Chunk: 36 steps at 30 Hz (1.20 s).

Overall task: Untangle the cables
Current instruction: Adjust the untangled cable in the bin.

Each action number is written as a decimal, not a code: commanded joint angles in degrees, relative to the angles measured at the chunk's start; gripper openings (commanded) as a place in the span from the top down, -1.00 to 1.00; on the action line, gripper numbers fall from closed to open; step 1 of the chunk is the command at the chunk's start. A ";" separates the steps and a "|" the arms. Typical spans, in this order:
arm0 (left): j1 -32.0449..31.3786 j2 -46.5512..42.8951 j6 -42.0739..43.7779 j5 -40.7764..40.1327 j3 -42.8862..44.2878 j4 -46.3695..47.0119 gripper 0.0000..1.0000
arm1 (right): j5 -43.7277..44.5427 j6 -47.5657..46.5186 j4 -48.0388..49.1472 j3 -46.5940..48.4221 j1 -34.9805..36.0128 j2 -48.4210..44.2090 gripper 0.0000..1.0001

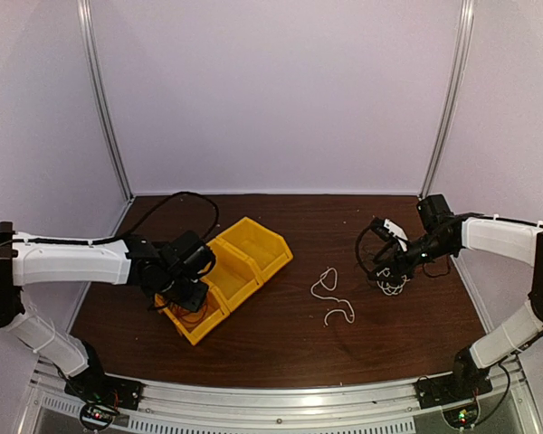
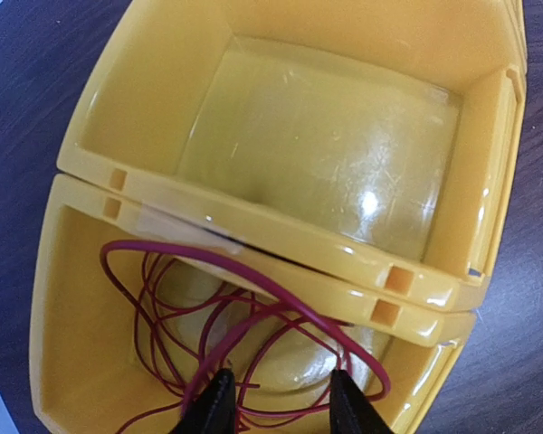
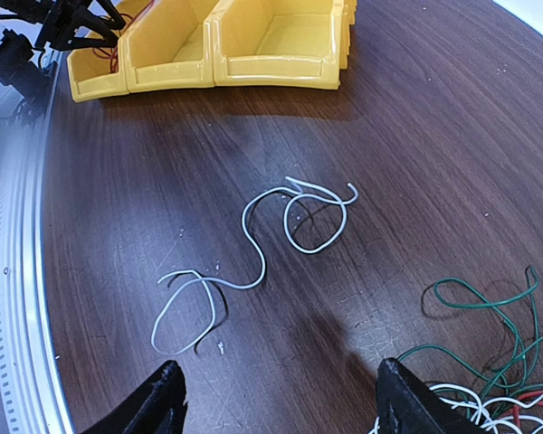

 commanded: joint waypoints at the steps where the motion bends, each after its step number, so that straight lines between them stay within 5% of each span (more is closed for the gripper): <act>1: 0.31 -1.06 -0.03 -1.19 3.27 -2.94 0.19 | -0.96 -0.69 -0.68 1.49 -0.29 0.04 -0.44; 19: 0.31 -3.42 2.12 3.37 8.11 2.37 0.07 | -0.94 -0.86 -0.78 1.57 -0.31 0.47 -0.45; 36: 0.31 16.03 0.88 6.65 20.20 13.34 0.09 | -0.17 -1.04 -0.88 1.40 -0.31 0.47 -0.45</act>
